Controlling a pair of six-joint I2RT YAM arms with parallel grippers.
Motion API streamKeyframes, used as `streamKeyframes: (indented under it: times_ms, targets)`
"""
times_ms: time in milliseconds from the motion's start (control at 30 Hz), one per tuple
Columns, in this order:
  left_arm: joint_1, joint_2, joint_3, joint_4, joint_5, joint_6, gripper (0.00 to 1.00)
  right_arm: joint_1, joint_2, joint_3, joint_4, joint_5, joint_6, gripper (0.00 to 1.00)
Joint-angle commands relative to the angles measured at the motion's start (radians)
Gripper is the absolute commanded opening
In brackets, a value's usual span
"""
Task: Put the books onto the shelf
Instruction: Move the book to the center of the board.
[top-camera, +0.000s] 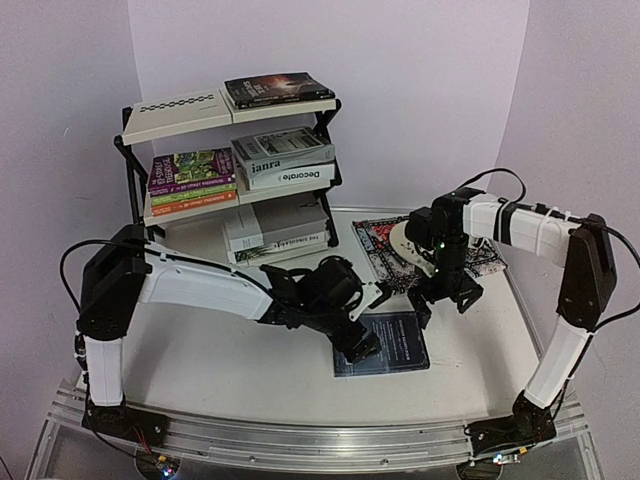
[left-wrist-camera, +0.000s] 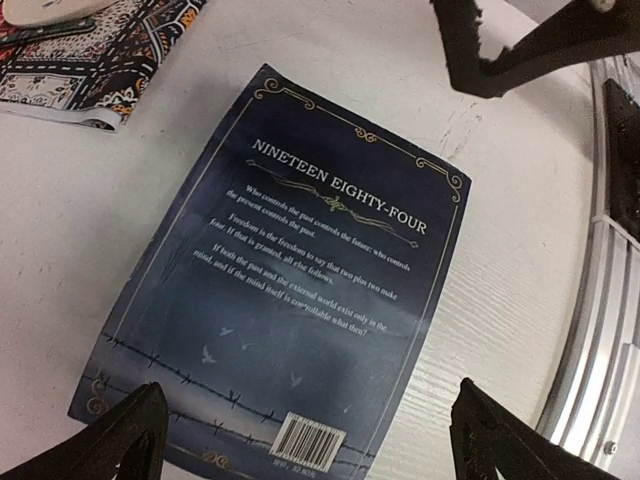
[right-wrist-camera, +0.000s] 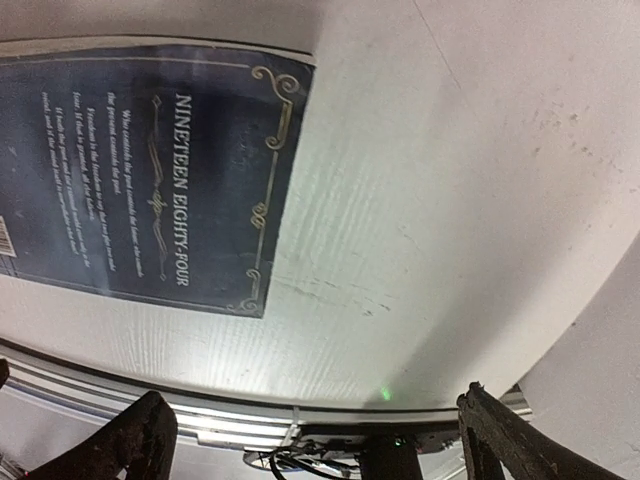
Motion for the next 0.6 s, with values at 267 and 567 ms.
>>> streamKeyframes:
  times_ms: [267, 567]
  targets:
    - [-0.059, 0.106, 0.094, -0.091, -0.088, 0.264, 1.00, 0.006, -0.015, -0.053, -0.055, 0.029, -0.032, 0.98]
    - [-0.058, 0.095, 0.063, -0.148, -0.127, 0.273, 1.00, 0.006, -0.062, -0.206, 0.095, -0.056, -0.026, 0.98]
